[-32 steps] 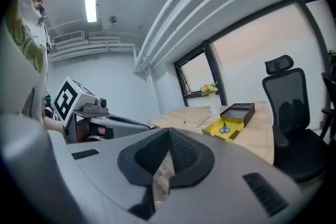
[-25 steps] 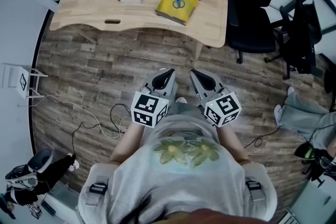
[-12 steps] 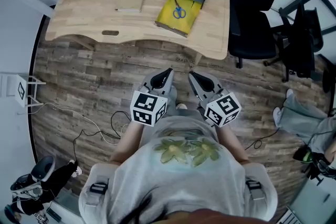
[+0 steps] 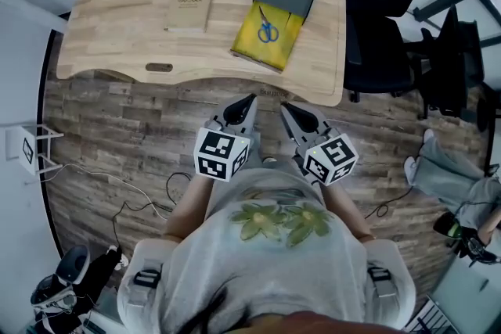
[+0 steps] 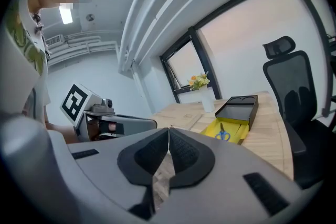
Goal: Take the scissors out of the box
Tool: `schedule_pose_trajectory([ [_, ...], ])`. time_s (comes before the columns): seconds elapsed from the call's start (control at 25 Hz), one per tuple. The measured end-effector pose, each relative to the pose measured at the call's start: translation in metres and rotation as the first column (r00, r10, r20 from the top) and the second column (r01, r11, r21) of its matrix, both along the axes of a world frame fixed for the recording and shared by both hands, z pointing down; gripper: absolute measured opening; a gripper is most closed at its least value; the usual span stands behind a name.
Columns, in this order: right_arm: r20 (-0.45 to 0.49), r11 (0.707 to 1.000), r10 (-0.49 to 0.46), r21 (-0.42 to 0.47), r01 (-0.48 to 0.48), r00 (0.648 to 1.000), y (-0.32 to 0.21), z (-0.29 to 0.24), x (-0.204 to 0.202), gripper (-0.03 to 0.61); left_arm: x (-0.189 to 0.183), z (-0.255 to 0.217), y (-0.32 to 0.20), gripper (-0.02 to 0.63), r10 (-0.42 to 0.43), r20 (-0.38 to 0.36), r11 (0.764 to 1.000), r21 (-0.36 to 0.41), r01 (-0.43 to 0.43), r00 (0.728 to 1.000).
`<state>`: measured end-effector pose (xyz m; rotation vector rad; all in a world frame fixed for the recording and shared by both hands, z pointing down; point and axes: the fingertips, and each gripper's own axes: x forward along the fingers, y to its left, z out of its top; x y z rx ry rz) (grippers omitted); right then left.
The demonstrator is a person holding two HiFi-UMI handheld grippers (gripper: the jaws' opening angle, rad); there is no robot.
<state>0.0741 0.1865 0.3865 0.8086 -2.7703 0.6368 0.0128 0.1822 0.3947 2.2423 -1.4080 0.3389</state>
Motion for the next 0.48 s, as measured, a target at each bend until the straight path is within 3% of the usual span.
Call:
schedule_pose_trajectory([
  [0.48, -0.044, 0.998, 0.065, -0.003, -0.065, 0.997, -0.075, 0.013, -0.045, 0.008, -0.041, 0.009, -0.071, 0.005, 0.067, -0.007, 0.998, -0.020, -0.067, 0.998],
])
